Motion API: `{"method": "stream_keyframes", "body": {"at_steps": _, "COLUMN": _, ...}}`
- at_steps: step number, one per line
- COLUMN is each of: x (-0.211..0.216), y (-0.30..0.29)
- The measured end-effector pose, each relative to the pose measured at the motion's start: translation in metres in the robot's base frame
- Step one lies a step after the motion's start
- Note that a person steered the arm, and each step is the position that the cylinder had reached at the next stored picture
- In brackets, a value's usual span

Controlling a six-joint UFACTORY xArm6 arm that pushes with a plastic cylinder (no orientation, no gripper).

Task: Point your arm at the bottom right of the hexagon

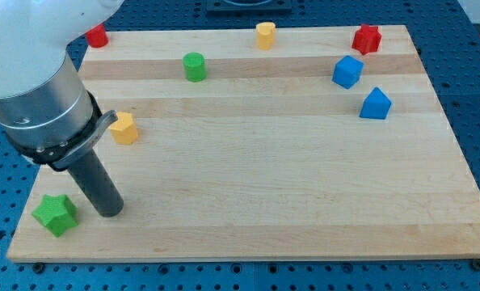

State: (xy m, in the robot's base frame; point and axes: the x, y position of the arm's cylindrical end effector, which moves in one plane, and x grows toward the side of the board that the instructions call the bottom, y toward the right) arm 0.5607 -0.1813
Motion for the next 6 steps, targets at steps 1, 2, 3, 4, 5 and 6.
{"method": "stream_keyframes", "body": {"at_steps": 1, "x": -0.012, "y": 0.014}}
{"method": "stream_keyframes", "body": {"at_steps": 2, "x": -0.025, "y": 0.03}}
{"method": "stream_keyframes", "body": {"at_steps": 3, "x": -0.034, "y": 0.045}}
{"method": "stream_keyframes", "body": {"at_steps": 4, "x": -0.043, "y": 0.06}}
{"method": "stream_keyframes", "body": {"at_steps": 5, "x": -0.054, "y": 0.071}}
{"method": "stream_keyframes", "body": {"at_steps": 6, "x": -0.071, "y": 0.076}}
